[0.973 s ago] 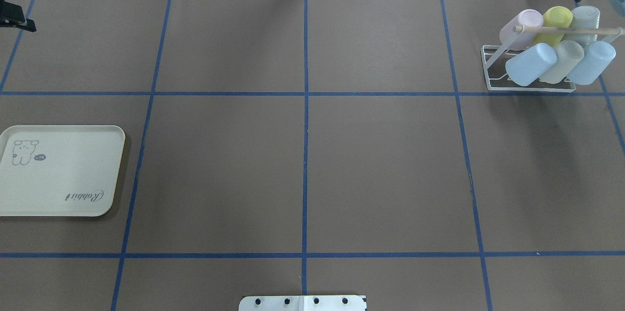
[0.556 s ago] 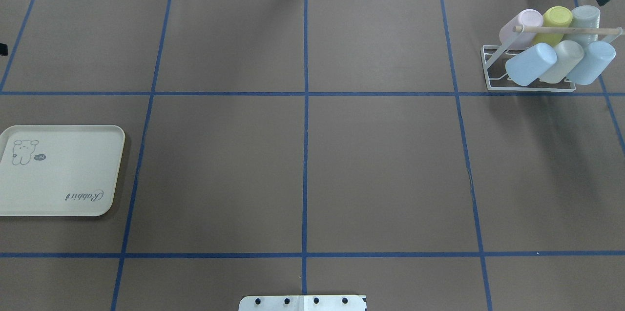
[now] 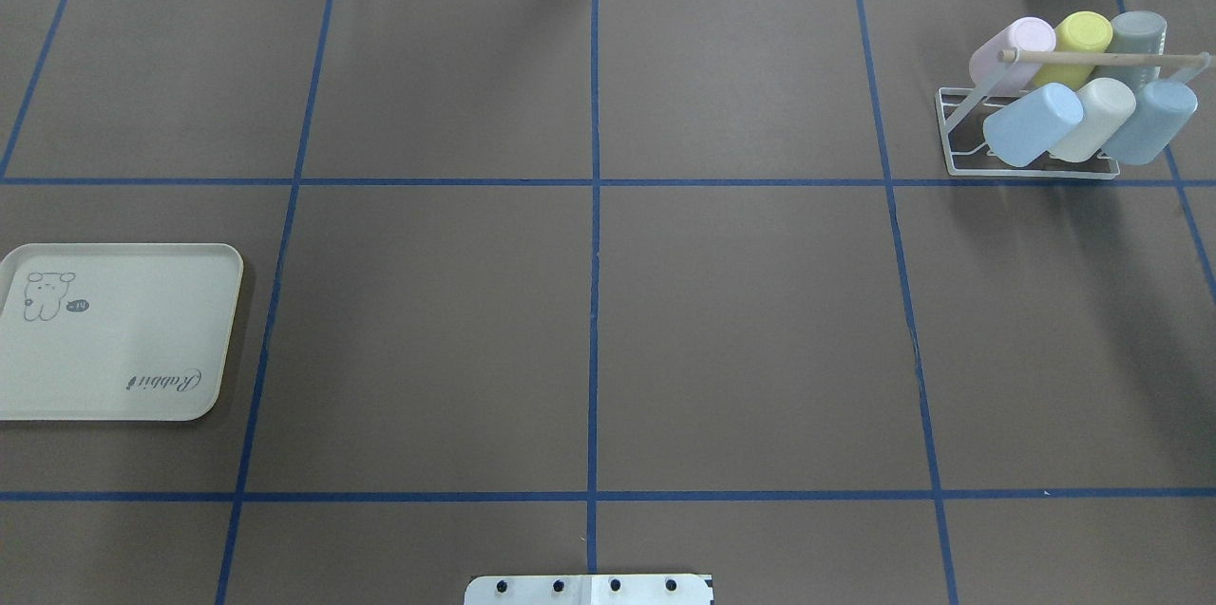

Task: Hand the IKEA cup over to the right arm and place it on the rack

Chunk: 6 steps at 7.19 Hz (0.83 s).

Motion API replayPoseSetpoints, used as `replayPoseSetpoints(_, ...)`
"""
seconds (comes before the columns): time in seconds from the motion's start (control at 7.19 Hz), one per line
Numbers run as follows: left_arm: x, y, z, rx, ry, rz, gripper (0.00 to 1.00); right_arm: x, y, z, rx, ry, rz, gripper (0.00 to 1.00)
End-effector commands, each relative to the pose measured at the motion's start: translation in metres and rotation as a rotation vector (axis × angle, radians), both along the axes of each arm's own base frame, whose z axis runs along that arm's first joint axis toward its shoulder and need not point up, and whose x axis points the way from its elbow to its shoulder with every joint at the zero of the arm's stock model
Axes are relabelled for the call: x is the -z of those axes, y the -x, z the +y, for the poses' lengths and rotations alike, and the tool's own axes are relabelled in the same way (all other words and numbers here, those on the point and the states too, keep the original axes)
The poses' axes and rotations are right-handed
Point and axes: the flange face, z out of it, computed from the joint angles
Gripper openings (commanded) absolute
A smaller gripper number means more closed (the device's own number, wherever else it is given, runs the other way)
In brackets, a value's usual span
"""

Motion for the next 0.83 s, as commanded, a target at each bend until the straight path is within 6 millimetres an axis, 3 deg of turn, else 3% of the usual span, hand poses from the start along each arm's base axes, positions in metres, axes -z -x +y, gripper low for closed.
replayPoseSetpoints(0.0, -0.012, 0.018, 0.004, -0.040, 0.050, -0.018, 1.00, -0.012, -0.005, 0.035, -0.006, 0.026, -0.028, 0.99)
replayPoseSetpoints(0.42, -0.024, 0.021, 0.007, -0.048, 0.187, 0.088, 1.00, 0.000, -0.018, 0.032, -0.031, 0.133, -0.020, 0.99)
replayPoseSetpoints(0.7, -0.029, 0.021, 0.010, -0.050, 0.201, 0.100, 1.00, 0.016, -0.003, 0.044, 0.006, 0.207, -0.009, 1.00)
